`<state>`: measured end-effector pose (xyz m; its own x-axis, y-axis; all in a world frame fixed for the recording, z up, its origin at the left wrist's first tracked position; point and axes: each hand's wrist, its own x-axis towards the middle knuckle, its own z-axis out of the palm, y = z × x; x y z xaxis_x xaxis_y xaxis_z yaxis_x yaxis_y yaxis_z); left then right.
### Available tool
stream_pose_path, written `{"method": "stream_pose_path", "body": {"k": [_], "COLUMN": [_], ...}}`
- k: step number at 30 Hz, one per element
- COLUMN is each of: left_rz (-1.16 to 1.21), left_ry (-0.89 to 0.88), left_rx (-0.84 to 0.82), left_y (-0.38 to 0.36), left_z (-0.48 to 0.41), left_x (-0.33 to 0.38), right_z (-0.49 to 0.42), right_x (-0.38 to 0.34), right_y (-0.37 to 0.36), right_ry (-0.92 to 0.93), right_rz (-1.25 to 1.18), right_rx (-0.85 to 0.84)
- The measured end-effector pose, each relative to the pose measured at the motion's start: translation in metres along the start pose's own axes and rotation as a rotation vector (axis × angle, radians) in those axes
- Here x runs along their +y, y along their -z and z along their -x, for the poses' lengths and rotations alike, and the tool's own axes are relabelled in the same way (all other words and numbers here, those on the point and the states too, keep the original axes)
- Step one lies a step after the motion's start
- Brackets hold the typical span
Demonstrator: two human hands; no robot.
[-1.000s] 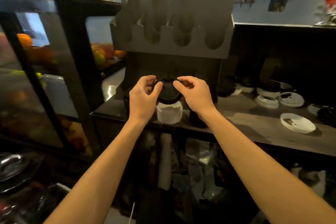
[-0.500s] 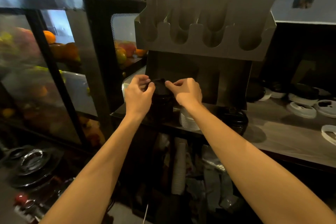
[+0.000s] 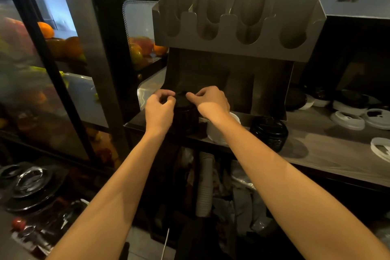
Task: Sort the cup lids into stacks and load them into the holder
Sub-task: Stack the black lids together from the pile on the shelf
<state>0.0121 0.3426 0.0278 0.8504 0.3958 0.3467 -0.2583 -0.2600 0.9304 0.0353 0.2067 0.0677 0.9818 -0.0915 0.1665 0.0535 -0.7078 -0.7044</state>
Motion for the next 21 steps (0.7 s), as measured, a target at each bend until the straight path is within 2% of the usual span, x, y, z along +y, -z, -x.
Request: {"method": "stream_pose_path", "body": {"k": [7,16,21], "left_rz": [0.034,0.02,0.135], "left_ry": [0.048,-0.244,-0.326], "left_rx": [-0.056,-0.073,-0.199], "left_y": [0.0,-0.013,-0.049], "left_z": [-0.001,0.017,0.045], "left_x": [0.012,0.042,0.066], "right_z": [0.008,0.025,0.036], "right_x": [-0.003,0.014,0.048], "right_y": [0.006,0.035,0.072], "right_ry": [0.041,0.194,0.206], "right_rz": [-0.033,-0.209,-0.283], "right_rx": [0.014,0.137,0.269]}}
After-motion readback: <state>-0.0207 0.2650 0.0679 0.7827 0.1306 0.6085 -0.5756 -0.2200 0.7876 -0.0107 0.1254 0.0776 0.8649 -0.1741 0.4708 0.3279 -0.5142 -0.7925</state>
